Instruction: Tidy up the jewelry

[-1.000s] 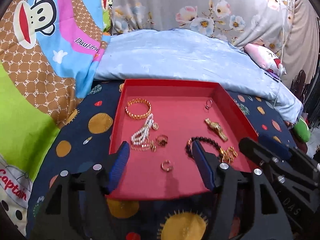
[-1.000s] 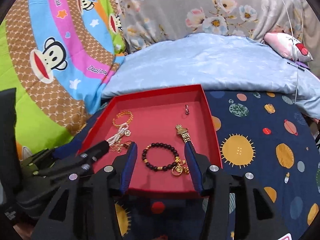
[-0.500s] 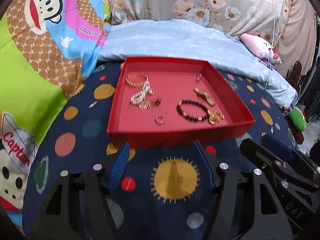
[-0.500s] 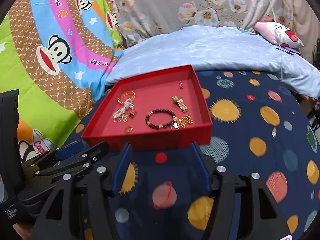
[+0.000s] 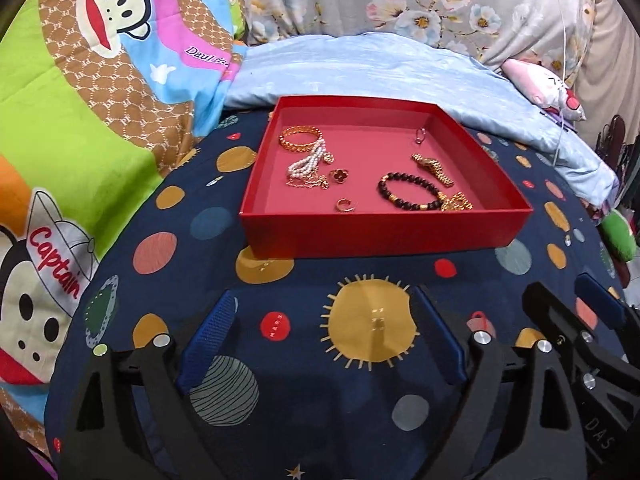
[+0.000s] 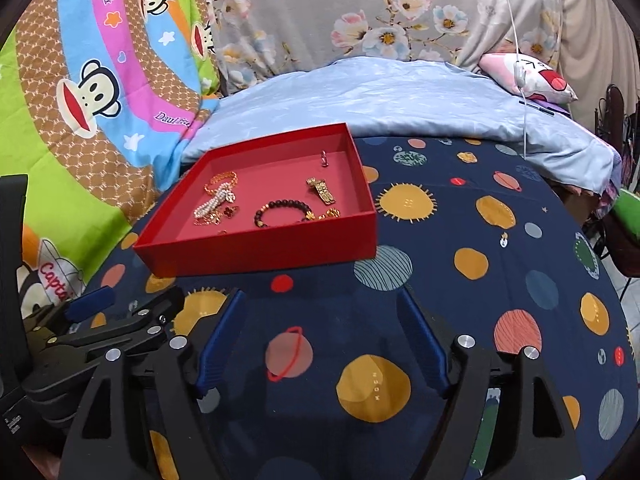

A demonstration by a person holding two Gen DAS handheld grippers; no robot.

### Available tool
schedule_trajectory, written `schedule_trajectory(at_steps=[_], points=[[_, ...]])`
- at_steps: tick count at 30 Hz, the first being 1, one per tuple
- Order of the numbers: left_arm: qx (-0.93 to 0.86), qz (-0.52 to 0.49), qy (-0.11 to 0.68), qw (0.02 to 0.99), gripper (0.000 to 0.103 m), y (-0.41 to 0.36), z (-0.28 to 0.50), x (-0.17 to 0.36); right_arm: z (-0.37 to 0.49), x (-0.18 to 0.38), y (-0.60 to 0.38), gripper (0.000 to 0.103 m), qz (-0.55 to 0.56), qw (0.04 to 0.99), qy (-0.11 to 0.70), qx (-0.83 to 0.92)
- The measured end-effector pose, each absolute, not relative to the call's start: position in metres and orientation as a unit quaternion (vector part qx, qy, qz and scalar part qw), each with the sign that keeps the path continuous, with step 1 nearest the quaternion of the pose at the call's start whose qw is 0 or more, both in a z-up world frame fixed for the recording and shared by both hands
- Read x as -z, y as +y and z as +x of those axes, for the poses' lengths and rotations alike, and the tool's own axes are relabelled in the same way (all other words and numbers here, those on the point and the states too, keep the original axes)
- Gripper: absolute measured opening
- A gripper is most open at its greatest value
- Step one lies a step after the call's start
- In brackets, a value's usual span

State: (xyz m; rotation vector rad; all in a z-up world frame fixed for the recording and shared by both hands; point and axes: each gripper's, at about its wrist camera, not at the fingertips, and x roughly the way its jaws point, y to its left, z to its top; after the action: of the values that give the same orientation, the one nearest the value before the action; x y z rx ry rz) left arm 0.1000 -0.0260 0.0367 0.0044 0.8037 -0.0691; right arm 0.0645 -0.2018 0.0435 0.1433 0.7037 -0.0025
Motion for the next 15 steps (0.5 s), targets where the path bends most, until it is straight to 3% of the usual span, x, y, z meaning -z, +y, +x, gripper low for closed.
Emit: schedule_trajectory(at_steps=[15], points=[[-0.014,0.012,0.357,0.934,0.092,-0.023,0.094,-0.023,0.061,-0.028,-0.194,0.081,0.052,0.941,0.334,0.012]])
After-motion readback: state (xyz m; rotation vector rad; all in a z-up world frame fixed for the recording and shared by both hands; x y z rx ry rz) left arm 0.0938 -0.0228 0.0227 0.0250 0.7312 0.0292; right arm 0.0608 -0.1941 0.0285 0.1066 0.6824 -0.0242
